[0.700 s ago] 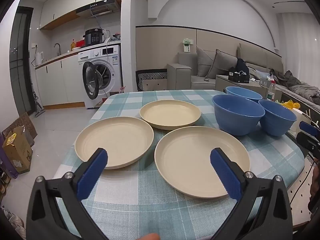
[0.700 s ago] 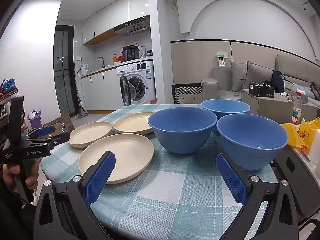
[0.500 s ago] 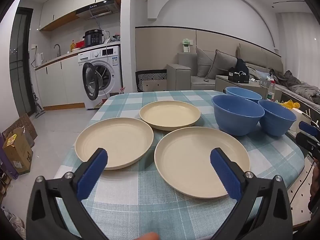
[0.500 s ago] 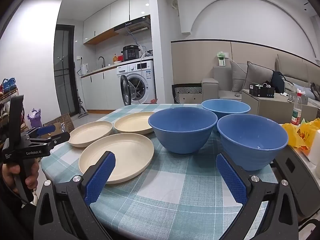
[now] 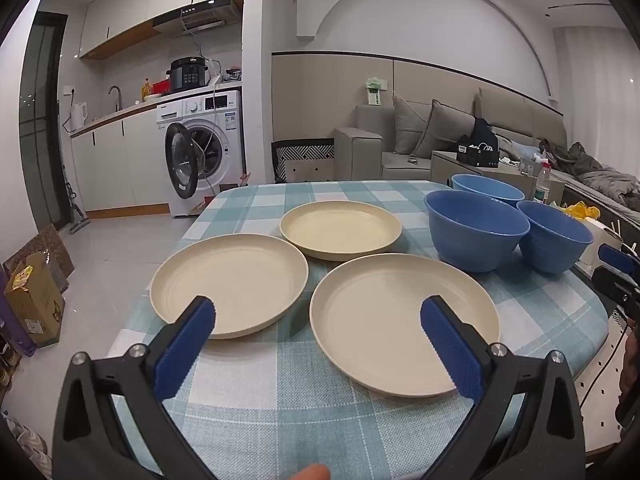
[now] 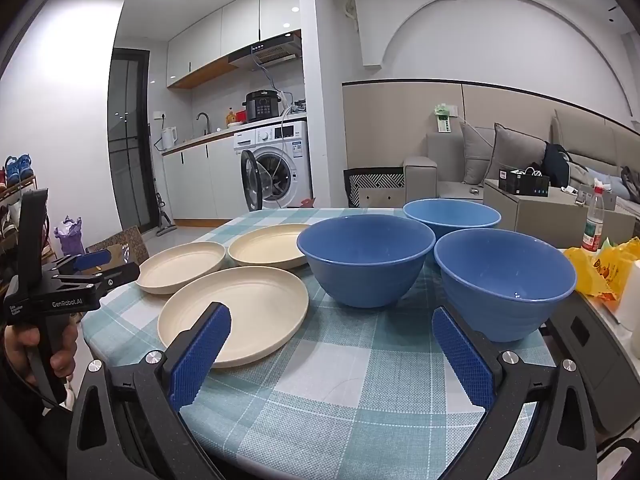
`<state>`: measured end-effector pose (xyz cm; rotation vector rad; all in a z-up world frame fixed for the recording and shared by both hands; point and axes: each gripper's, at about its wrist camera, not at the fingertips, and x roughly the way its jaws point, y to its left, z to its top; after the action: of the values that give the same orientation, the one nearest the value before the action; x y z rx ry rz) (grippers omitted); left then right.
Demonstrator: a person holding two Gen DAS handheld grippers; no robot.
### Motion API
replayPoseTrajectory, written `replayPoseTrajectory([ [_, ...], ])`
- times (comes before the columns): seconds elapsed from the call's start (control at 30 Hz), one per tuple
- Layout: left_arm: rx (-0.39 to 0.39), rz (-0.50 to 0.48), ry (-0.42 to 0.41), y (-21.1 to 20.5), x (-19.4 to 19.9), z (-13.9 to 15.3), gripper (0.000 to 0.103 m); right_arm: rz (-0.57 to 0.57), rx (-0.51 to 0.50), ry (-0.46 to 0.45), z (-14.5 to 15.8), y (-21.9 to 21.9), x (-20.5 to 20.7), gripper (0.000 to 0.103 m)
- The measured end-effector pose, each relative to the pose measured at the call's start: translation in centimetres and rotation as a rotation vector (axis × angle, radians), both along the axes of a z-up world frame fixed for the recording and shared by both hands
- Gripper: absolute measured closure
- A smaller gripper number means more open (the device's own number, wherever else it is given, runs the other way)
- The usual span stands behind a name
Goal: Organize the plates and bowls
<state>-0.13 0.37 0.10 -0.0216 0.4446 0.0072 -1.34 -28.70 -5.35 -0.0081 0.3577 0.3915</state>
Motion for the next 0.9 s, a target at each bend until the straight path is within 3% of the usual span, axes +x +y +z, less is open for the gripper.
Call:
replayPoseTrajectory([
  [0.9, 0.001, 0.002, 0.001, 0.11, 0.05, -0.13, 0.000, 0.000, -0.001, -0.001, -0.20, 0.08, 0.01, 0.000],
])
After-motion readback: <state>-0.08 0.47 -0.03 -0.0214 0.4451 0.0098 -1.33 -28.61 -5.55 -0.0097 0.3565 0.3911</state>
